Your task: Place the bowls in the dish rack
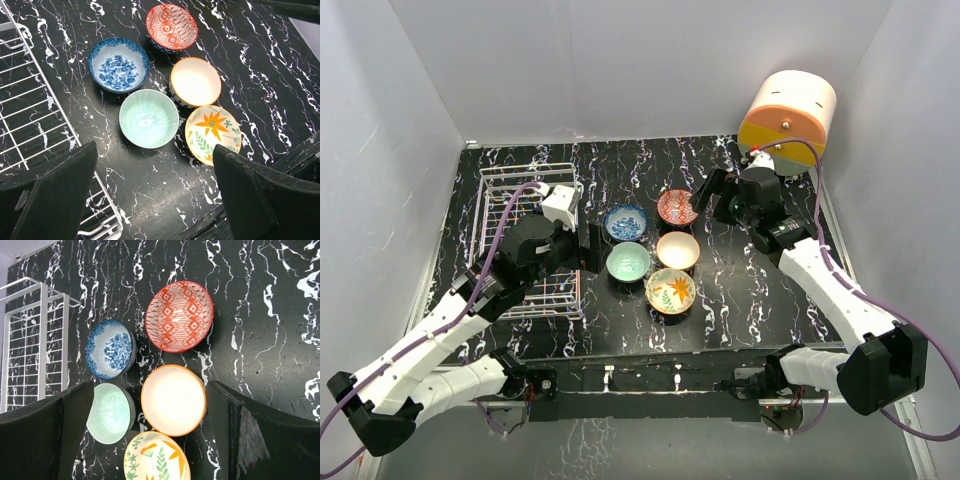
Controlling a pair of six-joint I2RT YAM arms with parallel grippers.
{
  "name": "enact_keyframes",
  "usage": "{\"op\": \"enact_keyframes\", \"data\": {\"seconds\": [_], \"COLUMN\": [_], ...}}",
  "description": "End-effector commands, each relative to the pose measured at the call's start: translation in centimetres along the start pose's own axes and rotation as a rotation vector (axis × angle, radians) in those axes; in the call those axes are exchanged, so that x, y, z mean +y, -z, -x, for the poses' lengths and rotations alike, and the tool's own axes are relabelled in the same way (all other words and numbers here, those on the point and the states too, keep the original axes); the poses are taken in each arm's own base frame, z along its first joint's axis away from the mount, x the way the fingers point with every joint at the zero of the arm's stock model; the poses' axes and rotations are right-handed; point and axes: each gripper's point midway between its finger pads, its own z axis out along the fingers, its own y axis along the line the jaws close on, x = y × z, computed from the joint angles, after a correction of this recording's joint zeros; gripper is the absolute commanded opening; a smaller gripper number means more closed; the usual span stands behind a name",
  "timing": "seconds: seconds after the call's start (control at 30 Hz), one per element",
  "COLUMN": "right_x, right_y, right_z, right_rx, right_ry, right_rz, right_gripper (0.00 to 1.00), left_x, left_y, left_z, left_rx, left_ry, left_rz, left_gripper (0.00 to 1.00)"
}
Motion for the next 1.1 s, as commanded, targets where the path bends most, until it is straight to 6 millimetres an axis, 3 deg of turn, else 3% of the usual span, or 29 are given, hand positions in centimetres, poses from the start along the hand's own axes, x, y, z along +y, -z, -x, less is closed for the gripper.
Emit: {"op": "enact_keyframes", "data": {"seconds": [0.0,0.2,0.33,0.6,0.77,0.9,1.07], "right_x": [0.5,0.5,-0.5,-4.8,-6.3,-6.7,-7.1], "right_y": [0.1,-0.3,-0.1,-0.7,-1.4,-1.7,-2.0], "right_z": [2.7,1.5,1.7,2.2,1.9,1.6,1.3], "right_rx": [-0.094,-0.042,-0.067,-0.076,-0.053,-0.044,-0.032], "right_ry": [0.009,0.137,0.153,0.103,0.074,0.052,0.04], "right_rz": [-0.013,0.028,0.025,-0.08,-0.101,-0.084,-0.077], "right_gripper": [0.99,0.98,0.98,0.98,0.98,0.98,0.98], "left_x": [-0.1,-0.6,-1.3,-8.6,-13.3,-15.0,-15.6], "left_y": [0.3,0.7,-0.1,0.0,-1.2,-3.3,-5.3], "left_z": [0.3,0.3,-1.6,-3.8,-6.8,-9.8,-11.2], "left_rx": [-0.01,-0.003,0.083,0.029,0.05,0.088,0.065], "left_ry": [0.017,0.005,-0.032,-0.209,-0.364,-0.403,-0.462], "left_rz": [0.006,-0.029,-0.034,-0.159,-0.205,-0.241,-0.248], "left_gripper": [0.97,0.97,0.97,0.97,0.97,0.96,0.95]}}
